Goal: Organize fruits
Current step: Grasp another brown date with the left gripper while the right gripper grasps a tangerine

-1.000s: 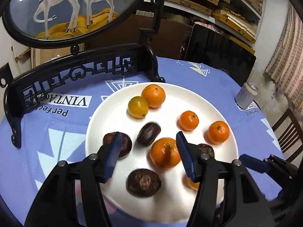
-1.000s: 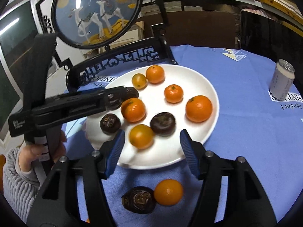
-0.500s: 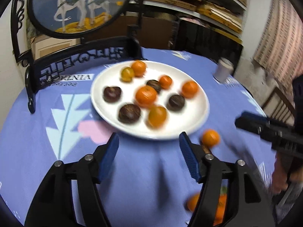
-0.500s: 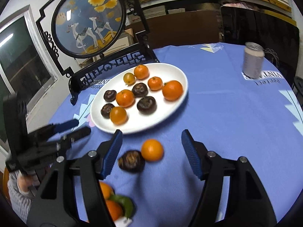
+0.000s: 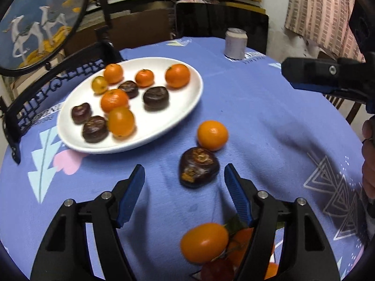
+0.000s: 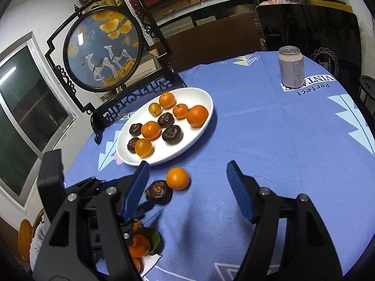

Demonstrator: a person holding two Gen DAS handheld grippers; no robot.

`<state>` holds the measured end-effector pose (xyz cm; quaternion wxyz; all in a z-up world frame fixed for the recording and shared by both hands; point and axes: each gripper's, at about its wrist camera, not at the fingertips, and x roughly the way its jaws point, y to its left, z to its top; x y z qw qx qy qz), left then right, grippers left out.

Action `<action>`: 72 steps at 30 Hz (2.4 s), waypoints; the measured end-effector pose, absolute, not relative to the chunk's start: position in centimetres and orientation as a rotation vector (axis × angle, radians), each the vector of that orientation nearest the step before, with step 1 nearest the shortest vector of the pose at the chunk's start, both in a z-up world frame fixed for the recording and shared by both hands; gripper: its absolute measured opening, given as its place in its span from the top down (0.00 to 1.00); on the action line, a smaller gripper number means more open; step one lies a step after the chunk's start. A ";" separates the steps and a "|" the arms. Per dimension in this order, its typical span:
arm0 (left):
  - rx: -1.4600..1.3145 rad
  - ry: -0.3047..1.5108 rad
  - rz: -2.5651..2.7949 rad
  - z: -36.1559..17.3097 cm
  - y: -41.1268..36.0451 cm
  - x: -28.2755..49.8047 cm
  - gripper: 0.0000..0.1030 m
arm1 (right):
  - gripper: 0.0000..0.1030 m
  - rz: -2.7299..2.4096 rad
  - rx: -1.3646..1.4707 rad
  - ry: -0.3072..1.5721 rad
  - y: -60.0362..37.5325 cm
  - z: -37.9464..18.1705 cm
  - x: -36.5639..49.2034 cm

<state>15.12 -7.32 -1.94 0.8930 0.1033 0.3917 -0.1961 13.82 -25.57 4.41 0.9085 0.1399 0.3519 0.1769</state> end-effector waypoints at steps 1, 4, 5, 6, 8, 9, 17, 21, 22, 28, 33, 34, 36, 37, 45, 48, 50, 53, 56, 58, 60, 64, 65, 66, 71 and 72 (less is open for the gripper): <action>0.218 0.817 -0.411 -2.0 -7.5 15.3 0.32 | 0.31 0.364 0.292 0.730 -25.6 4.3 13.9; 0.241 0.828 -0.412 -2.5 -8.3 15.9 0.32 | 0.30 0.365 0.306 0.741 -25.8 4.2 14.0; 0.247 0.831 -0.407 -2.6 -8.4 16.1 0.32 | 0.30 0.367 0.312 0.744 -25.9 4.2 14.1; 0.253 0.841 -0.395 -2.9 -8.4 16.5 0.31 | 0.30 0.368 0.317 0.746 -25.9 4.2 14.1; 0.224 0.854 -0.383 -3.1 -7.7 17.0 0.30 | 0.29 0.370 0.320 0.745 -26.0 4.2 14.1; 0.212 0.858 -0.370 -3.1 -7.2 17.2 0.30 | 0.29 0.371 0.319 0.745 -25.9 4.2 14.1; 0.152 0.867 -0.136 -3.4 0.6 16.5 0.30 | 0.29 0.379 0.299 0.762 -25.3 3.6 14.1; 0.009 0.865 -0.162 -2.8 3.5 16.2 0.30 | 0.29 0.386 0.252 0.778 -24.0 2.9 14.2; 0.022 0.852 -0.175 -2.5 3.1 16.1 0.30 | 0.29 0.388 0.222 0.782 -23.3 2.7 14.2; 0.123 0.832 -0.197 -2.5 1.0 15.4 0.30 | 0.43 0.401 0.039 0.825 -19.1 0.2 14.8; 0.078 0.837 -0.198 -2.4 1.9 15.6 0.30 | 0.44 0.369 -0.023 0.826 -17.4 -0.8 15.8; 0.076 0.837 -0.198 -2.4 2.0 15.6 0.30 | 0.44 0.363 -0.026 0.829 -17.1 -0.9 16.1; 0.075 0.839 -0.202 -2.5 1.9 15.6 0.30 | 0.45 0.355 -0.030 0.833 -16.8 -1.1 16.6; 0.078 0.840 -0.204 -2.5 1.8 15.6 0.30 | 0.48 0.355 -0.033 0.841 -16.5 -1.4 16.9; 0.101 0.833 -0.243 -2.6 0.3 15.6 0.30 | 0.65 0.339 -0.002 0.853 -17.0 -1.7 17.8; 0.091 0.840 -0.263 -2.6 -0.9 16.2 0.30 | 0.65 0.319 0.024 0.848 -18.3 -1.2 17.8; 0.089 0.845 -0.272 -2.7 -1.7 16.6 0.30 | 0.65 0.309 0.053 0.848 -19.4 -0.8 17.6; 0.103 0.844 -0.263 -2.7 -2.9 17.4 0.30 | 0.65 0.304 0.097 0.838 -20.9 -0.2 17.4; 0.117 0.853 -0.264 -3.0 -3.7 18.1 0.30 | 0.65 0.313 0.133 0.835 -21.7 0.2 17.4; 0.127 0.857 -0.273 -3.3 -4.2 18.6 0.30 | 0.65 0.324 0.146 0.835 -21.8 0.4 17.3; 0.141 0.846 -0.264 -3.4 -4.4 18.9 0.30 | 0.65 0.333 0.148 0.835 -21.8 0.5 17.2; 0.133 0.845 -0.263 -3.6 -4.1 19.3 0.37 | 0.65 0.342 0.151 0.834 -21.7 0.6 17.1; 0.127 0.847 -0.261 -3.6 -3.9 19.4 0.45 | 0.65 0.343 0.152 0.836 -21.7 0.6 17.1; 0.117 0.851 -0.266 -3.6 -3.7 19.6 0.47 | 0.65 0.343 0.152 0.837 -21.7 0.6 17.2; 0.110 0.846 -0.266 -3.6 -3.3 19.5 0.55 | 0.65 0.341 0.154 0.845 -21.6 0.4 17.2; 0.108 0.846 -0.263 -3.6 -3.0 19.3 0.55 | 0.65 0.342 0.152 0.845 -21.6 0.3 17.2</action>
